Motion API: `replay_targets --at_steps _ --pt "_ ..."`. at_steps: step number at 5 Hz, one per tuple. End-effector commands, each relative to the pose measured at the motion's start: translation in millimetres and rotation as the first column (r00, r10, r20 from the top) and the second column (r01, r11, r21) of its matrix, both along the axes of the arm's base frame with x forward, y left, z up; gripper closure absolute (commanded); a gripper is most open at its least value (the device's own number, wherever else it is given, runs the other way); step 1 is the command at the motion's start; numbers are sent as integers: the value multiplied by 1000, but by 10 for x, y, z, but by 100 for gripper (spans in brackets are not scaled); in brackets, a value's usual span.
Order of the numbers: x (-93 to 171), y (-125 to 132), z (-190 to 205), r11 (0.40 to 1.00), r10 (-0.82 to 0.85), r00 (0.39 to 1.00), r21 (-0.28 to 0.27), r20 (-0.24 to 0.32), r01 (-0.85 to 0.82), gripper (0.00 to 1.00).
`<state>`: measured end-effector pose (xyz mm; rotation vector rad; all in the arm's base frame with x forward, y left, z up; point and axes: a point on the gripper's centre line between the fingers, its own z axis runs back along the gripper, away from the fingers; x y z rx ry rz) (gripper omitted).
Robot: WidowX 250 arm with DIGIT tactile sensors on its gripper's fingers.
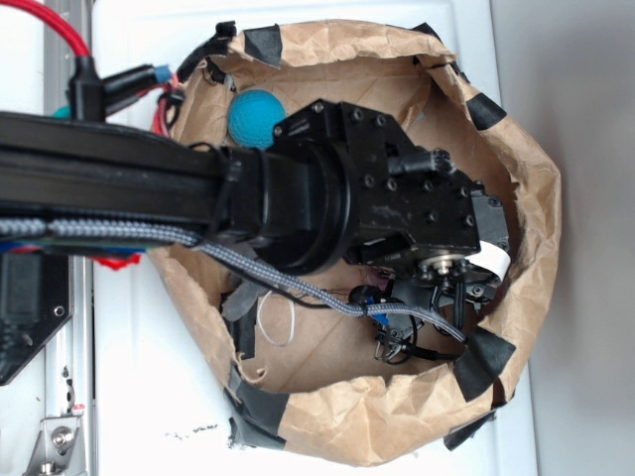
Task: Grab the silver keys.
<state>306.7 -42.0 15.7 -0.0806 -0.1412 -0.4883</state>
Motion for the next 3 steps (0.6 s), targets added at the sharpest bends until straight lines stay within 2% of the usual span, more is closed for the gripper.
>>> replay_targets --at_steps 1,2,3 --pt "-44 24 255 1000 -6 1000 -18 21 6 100" --pt "-48 175 549 998 65 997 -7 46 -65 100" --pt "-87 372 1038 980 187 982 -76 12 -185 100"
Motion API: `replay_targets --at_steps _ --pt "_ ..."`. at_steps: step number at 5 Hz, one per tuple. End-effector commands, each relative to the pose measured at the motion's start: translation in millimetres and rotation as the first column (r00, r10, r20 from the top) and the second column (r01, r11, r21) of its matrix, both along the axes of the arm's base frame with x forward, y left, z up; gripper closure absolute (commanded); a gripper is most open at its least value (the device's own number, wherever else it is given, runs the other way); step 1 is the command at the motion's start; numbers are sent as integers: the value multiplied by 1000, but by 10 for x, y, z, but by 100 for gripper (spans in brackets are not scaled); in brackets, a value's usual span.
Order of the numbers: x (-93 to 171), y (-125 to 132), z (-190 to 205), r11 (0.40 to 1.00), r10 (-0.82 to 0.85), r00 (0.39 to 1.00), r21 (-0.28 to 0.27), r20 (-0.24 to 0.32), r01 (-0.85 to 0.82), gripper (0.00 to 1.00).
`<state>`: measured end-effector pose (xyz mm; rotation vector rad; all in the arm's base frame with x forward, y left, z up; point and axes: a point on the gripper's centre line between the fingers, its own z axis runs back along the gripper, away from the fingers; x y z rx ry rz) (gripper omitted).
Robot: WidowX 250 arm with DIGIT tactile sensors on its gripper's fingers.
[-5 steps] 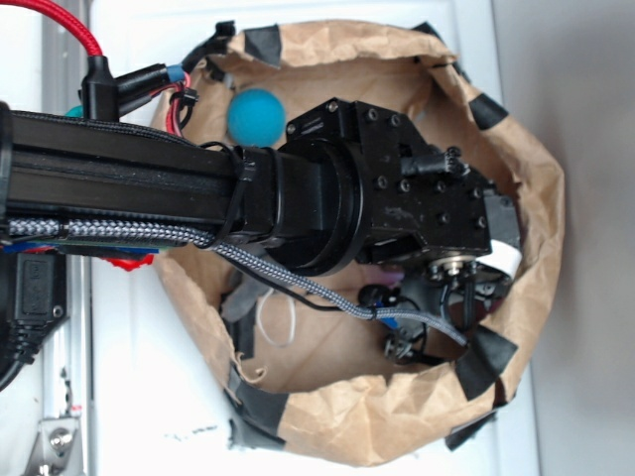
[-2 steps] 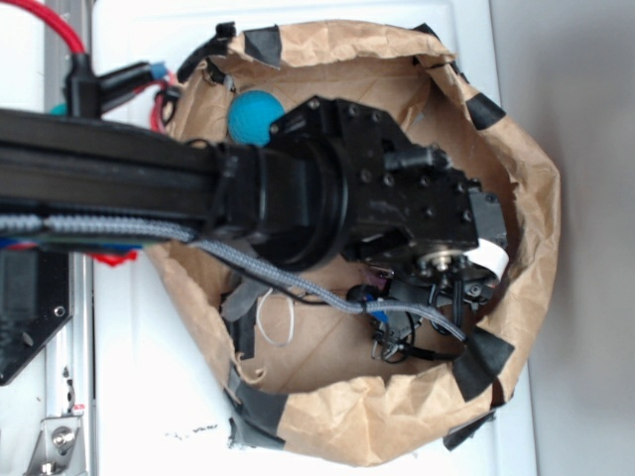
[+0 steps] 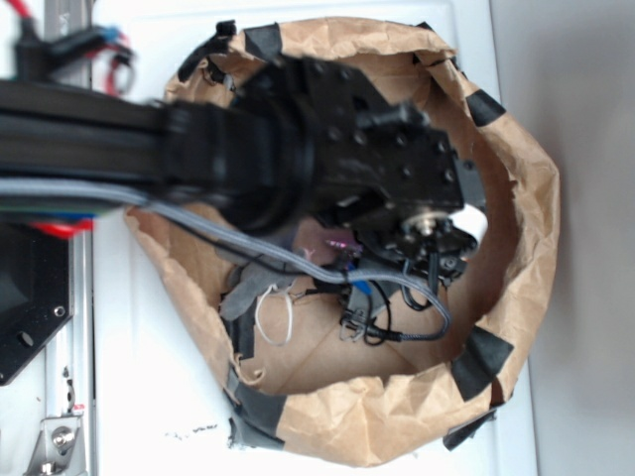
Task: Grab the silver keys.
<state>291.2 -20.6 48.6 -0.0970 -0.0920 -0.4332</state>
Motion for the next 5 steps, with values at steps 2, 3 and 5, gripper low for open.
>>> replay_targets --at_steps 2,3,5 --pt "30 204 856 980 195 978 -47 75 -192 100" --pt "34 183 826 981 192 977 -32 87 -190 100" --pt "15 167 844 978 205 975 -42 90 -202 100"
